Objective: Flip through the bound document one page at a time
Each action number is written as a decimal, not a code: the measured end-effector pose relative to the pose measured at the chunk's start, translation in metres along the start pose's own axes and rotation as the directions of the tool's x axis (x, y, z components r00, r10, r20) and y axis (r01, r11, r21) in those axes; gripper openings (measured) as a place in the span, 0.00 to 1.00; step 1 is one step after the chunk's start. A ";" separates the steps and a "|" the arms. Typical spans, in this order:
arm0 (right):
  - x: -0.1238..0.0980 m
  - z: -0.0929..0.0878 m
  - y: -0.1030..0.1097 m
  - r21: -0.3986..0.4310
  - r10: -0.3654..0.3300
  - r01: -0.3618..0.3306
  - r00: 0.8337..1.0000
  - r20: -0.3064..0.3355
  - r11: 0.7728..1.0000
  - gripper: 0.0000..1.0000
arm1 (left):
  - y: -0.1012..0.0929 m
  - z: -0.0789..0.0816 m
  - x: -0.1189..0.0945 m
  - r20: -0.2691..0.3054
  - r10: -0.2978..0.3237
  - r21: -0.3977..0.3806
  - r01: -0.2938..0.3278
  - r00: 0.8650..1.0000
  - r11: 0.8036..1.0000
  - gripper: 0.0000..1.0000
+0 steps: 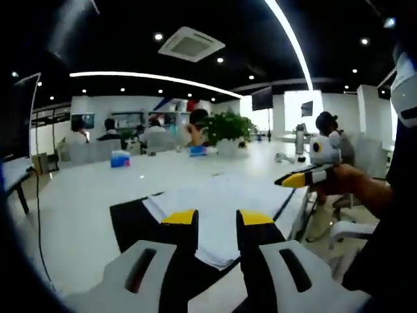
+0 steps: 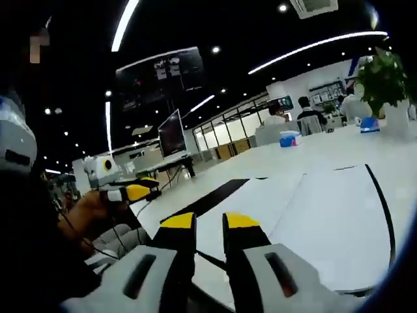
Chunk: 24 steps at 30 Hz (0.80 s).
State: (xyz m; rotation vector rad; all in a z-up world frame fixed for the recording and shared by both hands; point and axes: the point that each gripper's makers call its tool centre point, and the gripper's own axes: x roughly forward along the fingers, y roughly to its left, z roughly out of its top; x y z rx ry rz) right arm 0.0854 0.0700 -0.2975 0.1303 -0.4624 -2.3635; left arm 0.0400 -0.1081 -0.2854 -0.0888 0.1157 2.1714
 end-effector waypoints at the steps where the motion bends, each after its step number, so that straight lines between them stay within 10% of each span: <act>1: -0.008 0.007 -0.002 0.028 0.017 -0.018 0.999 0.031 0.999 0.16 | -0.001 0.002 -0.003 0.008 0.000 -0.002 0.000 1.000 1.000 0.25; 5: -0.044 0.018 -0.016 0.113 0.021 -0.030 0.997 0.075 0.993 0.24 | -0.009 0.002 -0.013 0.012 -0.023 -0.046 0.023 1.000 0.999 0.22; 11: -0.084 0.023 -0.025 0.025 -0.046 0.045 0.998 0.047 0.999 0.36 | -0.013 -0.004 -0.020 -0.007 -0.019 -0.091 0.019 1.000 0.996 0.37; 18: -0.107 0.014 -0.032 -0.045 -0.114 0.112 0.992 -0.054 0.993 0.71 | -0.017 -0.022 -0.029 -0.049 0.009 -0.109 -0.014 0.999 0.994 0.38; 24: -0.117 0.022 -0.025 -0.051 -0.115 0.111 0.990 -0.083 0.993 0.76 | -0.017 -0.022 -0.042 -0.046 0.032 -0.132 -0.038 0.998 0.991 0.36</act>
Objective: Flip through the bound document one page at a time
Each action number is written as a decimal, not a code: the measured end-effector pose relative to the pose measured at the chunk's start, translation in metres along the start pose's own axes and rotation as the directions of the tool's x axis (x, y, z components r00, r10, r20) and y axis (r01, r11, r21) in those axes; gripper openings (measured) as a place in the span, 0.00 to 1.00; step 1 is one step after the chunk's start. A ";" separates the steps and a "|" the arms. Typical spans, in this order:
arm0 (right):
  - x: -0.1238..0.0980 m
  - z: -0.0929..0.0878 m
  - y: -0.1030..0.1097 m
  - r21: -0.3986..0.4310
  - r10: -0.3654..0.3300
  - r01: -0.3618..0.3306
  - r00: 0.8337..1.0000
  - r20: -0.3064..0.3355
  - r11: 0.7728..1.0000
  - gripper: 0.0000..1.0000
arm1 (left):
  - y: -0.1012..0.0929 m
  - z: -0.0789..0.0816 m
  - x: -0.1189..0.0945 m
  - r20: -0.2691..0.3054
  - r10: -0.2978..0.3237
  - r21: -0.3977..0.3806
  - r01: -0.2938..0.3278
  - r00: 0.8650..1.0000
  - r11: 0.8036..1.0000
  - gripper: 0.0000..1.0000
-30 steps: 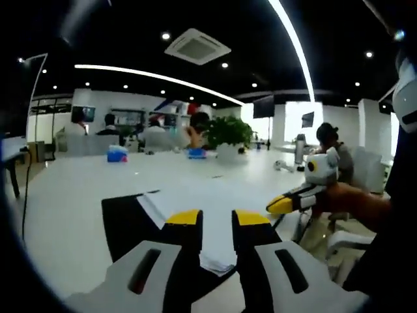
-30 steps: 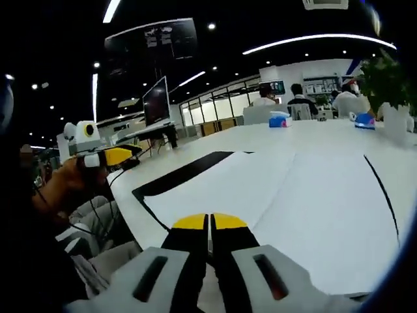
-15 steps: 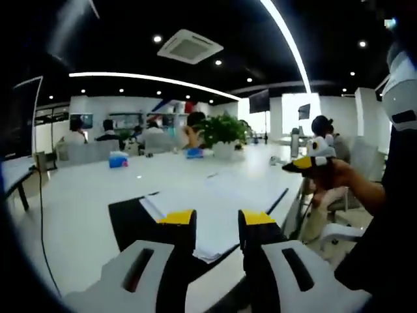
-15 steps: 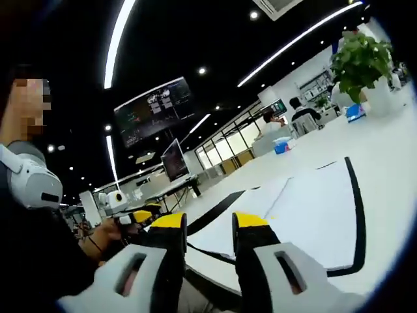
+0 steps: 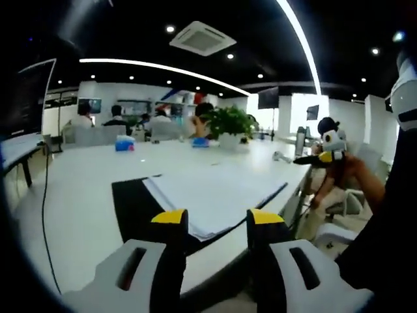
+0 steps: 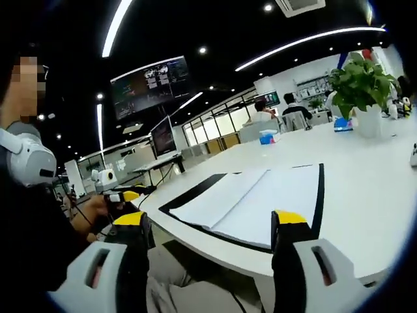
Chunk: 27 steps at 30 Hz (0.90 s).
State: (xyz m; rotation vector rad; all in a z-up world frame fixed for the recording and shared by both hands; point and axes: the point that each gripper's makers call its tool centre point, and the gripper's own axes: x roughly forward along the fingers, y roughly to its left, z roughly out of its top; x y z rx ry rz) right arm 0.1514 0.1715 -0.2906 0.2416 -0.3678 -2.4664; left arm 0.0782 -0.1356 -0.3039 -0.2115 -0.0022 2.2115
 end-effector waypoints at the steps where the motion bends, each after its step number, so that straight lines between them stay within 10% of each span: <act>1: -0.002 0.003 0.001 -0.002 0.002 -0.002 1.000 0.005 1.000 0.76 | 0.001 -0.001 -0.003 -0.011 0.004 -0.036 -0.004 1.000 0.999 0.33; 27: -0.006 -0.022 0.005 -0.068 -0.015 0.005 0.990 -0.142 0.998 0.68 | 0.009 -0.005 -0.019 -0.014 0.053 -0.020 -0.053 0.999 0.998 0.36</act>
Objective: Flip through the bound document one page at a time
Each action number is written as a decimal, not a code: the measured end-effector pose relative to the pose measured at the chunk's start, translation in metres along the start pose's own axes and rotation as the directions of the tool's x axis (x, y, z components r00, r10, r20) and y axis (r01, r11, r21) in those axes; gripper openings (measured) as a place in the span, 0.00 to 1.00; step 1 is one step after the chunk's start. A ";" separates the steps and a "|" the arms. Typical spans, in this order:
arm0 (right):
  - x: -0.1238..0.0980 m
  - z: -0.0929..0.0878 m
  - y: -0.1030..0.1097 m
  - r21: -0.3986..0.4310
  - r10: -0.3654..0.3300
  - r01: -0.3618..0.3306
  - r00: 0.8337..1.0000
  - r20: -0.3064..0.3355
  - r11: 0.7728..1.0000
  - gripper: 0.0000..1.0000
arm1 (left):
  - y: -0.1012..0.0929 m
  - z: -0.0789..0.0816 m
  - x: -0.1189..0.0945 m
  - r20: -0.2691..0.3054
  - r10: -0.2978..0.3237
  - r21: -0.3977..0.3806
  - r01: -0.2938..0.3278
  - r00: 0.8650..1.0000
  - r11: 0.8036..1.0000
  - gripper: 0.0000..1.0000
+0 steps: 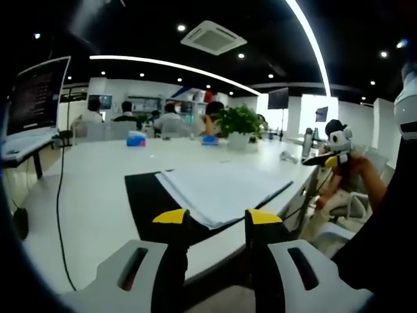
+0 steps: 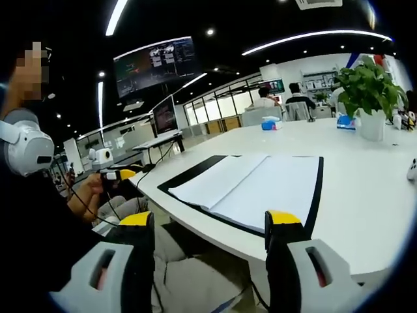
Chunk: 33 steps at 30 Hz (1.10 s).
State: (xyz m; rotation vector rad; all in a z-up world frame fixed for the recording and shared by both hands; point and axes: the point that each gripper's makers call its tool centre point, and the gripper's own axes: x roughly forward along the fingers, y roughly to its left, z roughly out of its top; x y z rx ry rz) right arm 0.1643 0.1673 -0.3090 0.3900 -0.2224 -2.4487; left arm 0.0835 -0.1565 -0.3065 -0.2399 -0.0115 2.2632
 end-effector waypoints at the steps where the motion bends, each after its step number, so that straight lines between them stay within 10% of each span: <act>1: 0.000 -0.001 0.000 0.001 -0.003 0.003 1.000 -0.001 1.000 0.68 | 0.000 -0.001 0.000 -0.002 0.000 -0.001 0.000 1.000 1.000 0.36; 33: 0.008 -0.029 -0.013 0.001 -0.033 0.033 0.997 -0.073 0.999 0.67 | 0.001 -0.017 0.021 -0.031 0.000 0.011 0.000 1.000 1.000 0.33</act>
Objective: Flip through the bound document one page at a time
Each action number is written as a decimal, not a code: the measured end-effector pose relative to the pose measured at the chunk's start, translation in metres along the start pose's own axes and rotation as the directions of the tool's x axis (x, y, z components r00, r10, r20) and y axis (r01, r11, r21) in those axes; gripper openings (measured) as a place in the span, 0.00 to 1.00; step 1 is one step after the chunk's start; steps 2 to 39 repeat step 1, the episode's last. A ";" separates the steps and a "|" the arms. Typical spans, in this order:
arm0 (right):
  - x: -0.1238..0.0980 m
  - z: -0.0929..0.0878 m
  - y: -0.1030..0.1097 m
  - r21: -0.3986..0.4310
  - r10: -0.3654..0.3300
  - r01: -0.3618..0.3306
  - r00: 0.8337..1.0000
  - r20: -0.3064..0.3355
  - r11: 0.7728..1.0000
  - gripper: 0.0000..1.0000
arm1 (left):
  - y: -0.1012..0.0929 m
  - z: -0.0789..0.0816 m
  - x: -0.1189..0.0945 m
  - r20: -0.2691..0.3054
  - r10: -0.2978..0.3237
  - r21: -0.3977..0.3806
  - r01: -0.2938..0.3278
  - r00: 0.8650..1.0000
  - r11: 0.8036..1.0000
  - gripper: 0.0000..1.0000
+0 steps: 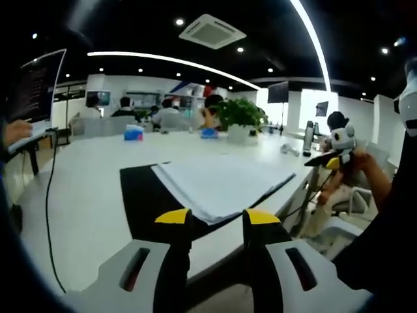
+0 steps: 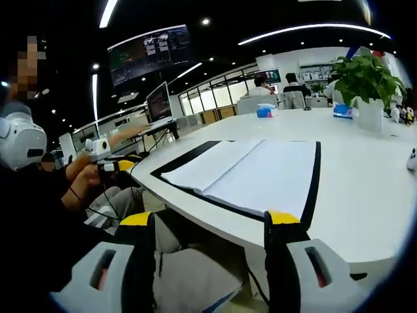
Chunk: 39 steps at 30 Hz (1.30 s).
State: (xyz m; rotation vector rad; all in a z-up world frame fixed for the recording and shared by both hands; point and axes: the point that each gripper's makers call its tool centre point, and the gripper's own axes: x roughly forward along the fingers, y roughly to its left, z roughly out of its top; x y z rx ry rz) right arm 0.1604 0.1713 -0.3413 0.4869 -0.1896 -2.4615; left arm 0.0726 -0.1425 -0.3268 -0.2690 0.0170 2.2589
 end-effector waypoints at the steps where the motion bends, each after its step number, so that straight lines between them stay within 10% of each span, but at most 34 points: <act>1: 0.000 0.000 0.000 -0.001 -0.001 0.001 1.000 -0.001 1.000 0.67 | 0.000 0.001 0.000 0.003 0.000 0.002 0.000 1.000 1.000 0.32; 39: 0.000 0.000 0.000 -0.001 -0.001 0.001 1.000 -0.001 1.000 0.67 | 0.000 0.001 0.000 0.003 0.000 0.002 0.000 1.000 1.000 0.32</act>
